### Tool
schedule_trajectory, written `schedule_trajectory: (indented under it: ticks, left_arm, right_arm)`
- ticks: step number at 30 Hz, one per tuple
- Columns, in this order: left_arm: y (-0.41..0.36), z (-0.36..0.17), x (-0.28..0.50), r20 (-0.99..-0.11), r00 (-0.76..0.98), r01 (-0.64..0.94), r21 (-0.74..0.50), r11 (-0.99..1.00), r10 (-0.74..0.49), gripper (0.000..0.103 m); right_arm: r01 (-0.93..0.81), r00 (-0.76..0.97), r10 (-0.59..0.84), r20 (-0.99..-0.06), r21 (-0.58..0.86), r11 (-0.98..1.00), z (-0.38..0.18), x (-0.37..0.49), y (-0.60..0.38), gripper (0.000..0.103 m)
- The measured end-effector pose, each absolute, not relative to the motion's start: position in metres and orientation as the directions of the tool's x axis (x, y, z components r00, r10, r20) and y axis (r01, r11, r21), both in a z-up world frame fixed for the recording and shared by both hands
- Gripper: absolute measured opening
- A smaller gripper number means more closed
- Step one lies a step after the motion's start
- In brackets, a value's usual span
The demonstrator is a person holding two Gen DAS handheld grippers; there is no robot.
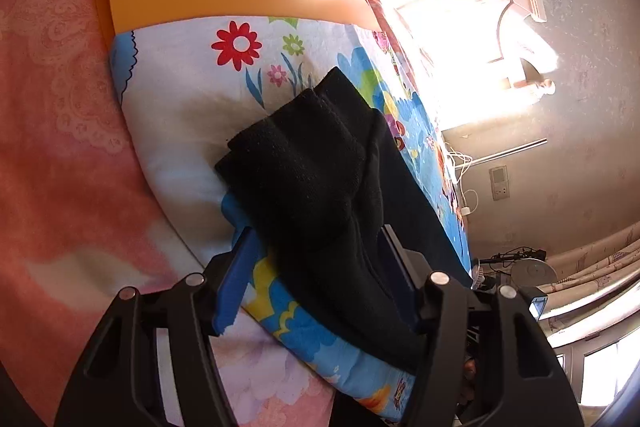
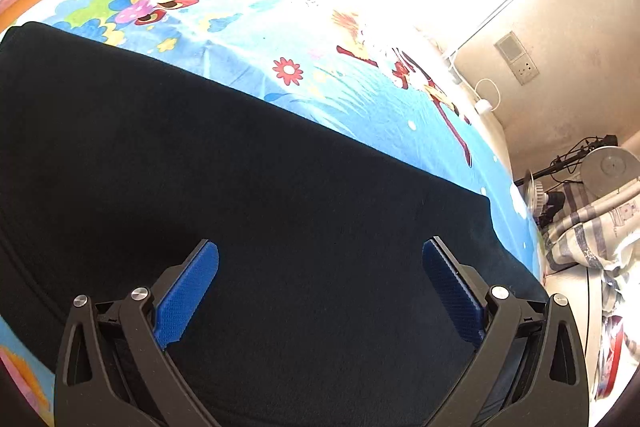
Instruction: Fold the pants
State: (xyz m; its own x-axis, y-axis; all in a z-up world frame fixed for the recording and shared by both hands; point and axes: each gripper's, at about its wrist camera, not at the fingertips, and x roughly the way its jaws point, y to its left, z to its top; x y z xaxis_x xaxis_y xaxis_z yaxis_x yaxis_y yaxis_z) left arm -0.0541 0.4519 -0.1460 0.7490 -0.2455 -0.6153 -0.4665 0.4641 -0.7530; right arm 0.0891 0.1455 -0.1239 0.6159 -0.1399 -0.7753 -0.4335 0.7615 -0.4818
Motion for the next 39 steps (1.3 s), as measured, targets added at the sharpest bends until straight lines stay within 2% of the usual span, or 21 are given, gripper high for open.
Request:
schedule_trajectory:
  ticks: [3,10,12,14,15,19,23,26,28,31,34,36,38,39]
  left_arm:
    - [0.457,-0.153,-0.043,-0.618,0.747,-0.472,-0.753,0.457,-0.246,0.054]
    - [0.469,-0.152,-0.027,-0.648,0.734,-0.511,-0.724,0.463,-0.204,0.033]
    - [0.471,-0.147,-0.029,-0.684,0.712,-0.553,-0.685,0.474,-0.158,0.034]
    - [0.473,-0.137,-0.037,-0.715,0.695,-0.608,-0.637,0.473,-0.070,0.045]
    - [0.473,-0.128,-0.039,-0.724,0.689,-0.623,-0.610,0.490,-0.025,0.046]
    - [0.463,-0.095,-0.030,-0.683,0.731,-0.568,-0.609,0.554,-0.002,0.046]
    - [0.440,-0.071,0.011,-0.639,0.766,-0.462,-0.623,0.631,-0.070,0.047]
    - [0.420,-0.070,0.053,-0.606,0.771,-0.355,-0.663,0.660,-0.194,0.050]
    - [0.410,-0.076,0.077,-0.645,0.740,-0.375,-0.631,0.680,-0.191,0.050]
    - [0.411,-0.079,0.093,-0.666,0.737,-0.422,-0.589,0.689,-0.117,0.050]
    - [0.404,-0.088,0.108,-0.655,0.726,-0.368,-0.628,0.685,-0.211,0.050]
    - [0.389,-0.097,0.118,-0.683,0.676,-0.321,-0.612,0.723,-0.278,0.051]
    - [0.387,-0.112,0.122,-0.732,0.625,-0.357,-0.578,0.734,-0.272,0.051]
    - [0.393,-0.122,0.122,-0.753,0.601,-0.388,-0.566,0.727,-0.266,0.046]
  right_arm:
    - [-0.430,0.614,-0.136,-0.777,-0.475,0.768,-0.130,0.096,0.140,0.098]
    - [-0.432,0.622,-0.120,-0.774,-0.466,0.772,-0.129,0.096,0.140,0.098]
    - [-0.434,0.614,-0.111,-0.781,-0.452,0.779,-0.129,0.096,0.142,0.098]
    - [-0.433,0.610,-0.104,-0.785,-0.441,0.786,-0.131,0.099,0.136,0.099]
    - [-0.432,0.610,-0.103,-0.786,-0.439,0.788,-0.132,0.100,0.135,0.099]
    - [-0.429,0.613,-0.101,-0.783,-0.438,0.790,-0.133,0.099,0.135,0.099]
    - [-0.439,0.600,-0.094,-0.794,-0.425,0.791,-0.133,0.101,0.134,0.099]
    - [-0.451,0.585,-0.086,-0.807,-0.411,0.792,-0.133,0.104,0.133,0.099]
    - [-0.462,0.581,-0.079,-0.810,-0.409,0.787,-0.133,0.105,0.133,0.099]
    - [-0.469,0.574,-0.069,-0.816,-0.397,0.789,-0.132,0.106,0.132,0.099]
    - [-0.465,0.575,-0.068,-0.816,-0.394,0.793,-0.132,0.107,0.133,0.099]
    - [-0.467,0.576,-0.069,-0.815,-0.397,0.790,-0.132,0.107,0.133,0.099]
    - [-0.474,0.569,-0.064,-0.820,-0.391,0.788,-0.132,0.108,0.133,0.099]
    - [-0.479,0.562,-0.061,-0.825,-0.384,0.789,-0.131,0.110,0.133,0.099]
